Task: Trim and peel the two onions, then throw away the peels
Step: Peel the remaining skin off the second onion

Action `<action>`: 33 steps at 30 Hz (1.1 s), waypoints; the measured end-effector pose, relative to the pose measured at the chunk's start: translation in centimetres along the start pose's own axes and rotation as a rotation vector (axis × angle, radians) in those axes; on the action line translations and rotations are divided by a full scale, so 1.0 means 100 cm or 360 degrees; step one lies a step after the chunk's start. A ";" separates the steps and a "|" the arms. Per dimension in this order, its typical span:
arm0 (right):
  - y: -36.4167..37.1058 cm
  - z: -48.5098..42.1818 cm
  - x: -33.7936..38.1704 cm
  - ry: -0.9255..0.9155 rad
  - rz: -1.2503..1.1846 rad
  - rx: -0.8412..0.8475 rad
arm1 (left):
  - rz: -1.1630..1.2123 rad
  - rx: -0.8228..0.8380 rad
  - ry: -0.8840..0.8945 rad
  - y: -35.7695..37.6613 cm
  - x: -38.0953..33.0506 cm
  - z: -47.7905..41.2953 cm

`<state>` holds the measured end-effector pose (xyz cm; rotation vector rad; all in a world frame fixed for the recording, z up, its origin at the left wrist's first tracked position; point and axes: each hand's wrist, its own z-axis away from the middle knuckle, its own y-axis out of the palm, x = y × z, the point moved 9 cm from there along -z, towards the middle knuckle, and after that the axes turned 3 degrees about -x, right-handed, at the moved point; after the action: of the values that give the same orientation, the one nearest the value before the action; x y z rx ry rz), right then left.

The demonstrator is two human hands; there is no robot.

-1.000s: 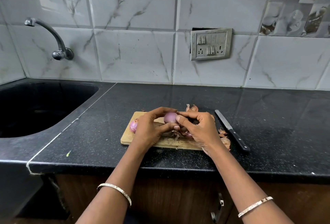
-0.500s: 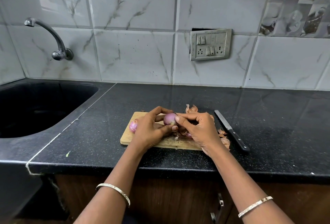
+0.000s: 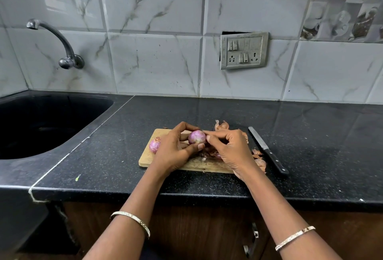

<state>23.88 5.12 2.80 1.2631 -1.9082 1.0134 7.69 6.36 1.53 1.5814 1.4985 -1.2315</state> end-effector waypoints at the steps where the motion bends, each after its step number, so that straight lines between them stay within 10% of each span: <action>1: 0.000 0.000 0.001 -0.0011 0.0041 0.0003 | -0.0003 -0.0009 0.0000 0.000 0.000 0.000; 33: -0.001 0.002 0.009 -0.0109 -0.0009 0.0029 | 0.0333 0.0128 -0.0089 0.006 -0.004 0.005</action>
<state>23.68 4.48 3.43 1.3286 -1.9497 0.9985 8.16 5.68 1.59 1.6940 1.2277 -1.2185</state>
